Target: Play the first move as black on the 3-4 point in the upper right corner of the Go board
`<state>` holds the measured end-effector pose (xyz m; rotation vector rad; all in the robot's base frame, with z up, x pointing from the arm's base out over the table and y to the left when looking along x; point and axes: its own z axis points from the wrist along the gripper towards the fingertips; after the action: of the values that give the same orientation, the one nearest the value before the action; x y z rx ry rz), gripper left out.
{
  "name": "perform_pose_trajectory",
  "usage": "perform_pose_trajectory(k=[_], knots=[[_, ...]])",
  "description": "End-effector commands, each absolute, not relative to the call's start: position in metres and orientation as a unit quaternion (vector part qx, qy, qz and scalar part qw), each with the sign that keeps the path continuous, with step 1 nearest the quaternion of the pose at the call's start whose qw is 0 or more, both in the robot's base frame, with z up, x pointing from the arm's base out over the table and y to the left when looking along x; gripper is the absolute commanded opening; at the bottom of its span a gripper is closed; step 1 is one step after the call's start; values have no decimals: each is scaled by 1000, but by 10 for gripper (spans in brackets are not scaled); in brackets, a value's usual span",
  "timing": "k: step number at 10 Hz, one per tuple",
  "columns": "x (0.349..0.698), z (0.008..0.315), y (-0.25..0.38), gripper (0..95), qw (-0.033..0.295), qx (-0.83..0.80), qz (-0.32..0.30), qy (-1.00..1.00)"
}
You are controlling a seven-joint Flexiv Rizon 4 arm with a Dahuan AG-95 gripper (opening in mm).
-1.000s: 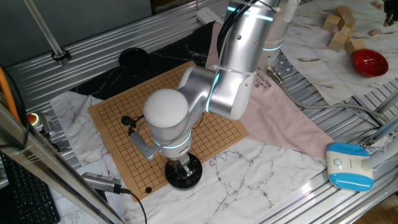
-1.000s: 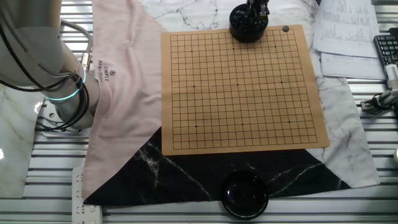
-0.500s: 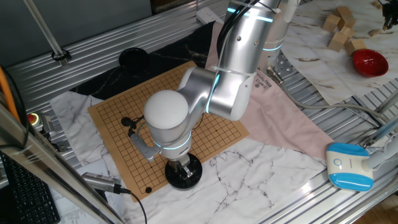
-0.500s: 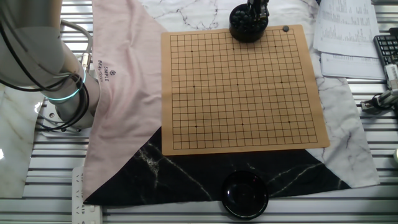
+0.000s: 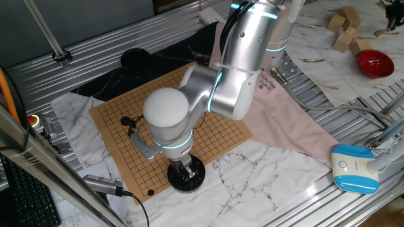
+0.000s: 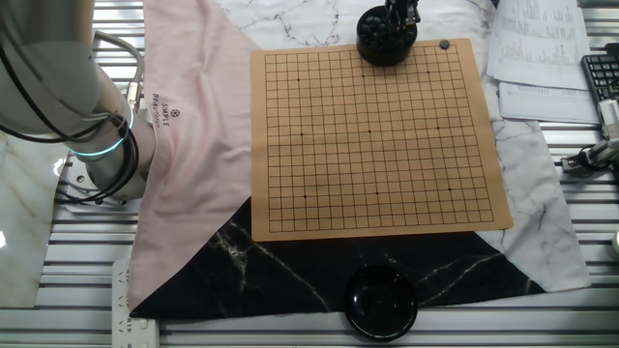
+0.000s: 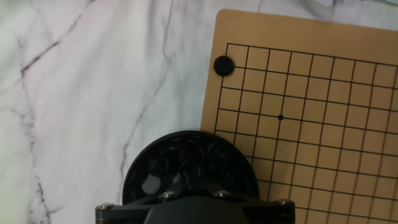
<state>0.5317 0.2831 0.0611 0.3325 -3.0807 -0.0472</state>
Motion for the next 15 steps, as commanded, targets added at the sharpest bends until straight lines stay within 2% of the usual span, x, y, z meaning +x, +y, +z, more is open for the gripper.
perform_pose_trajectory(k=[1,4,5,15], knots=[[531,66,283,0,25,106,-15,-994],[532,66,284,0,25,110,-16,-994],[533,66,284,190,24,113,-16,-993],[540,41,288,190,11,111,-13,-994]])
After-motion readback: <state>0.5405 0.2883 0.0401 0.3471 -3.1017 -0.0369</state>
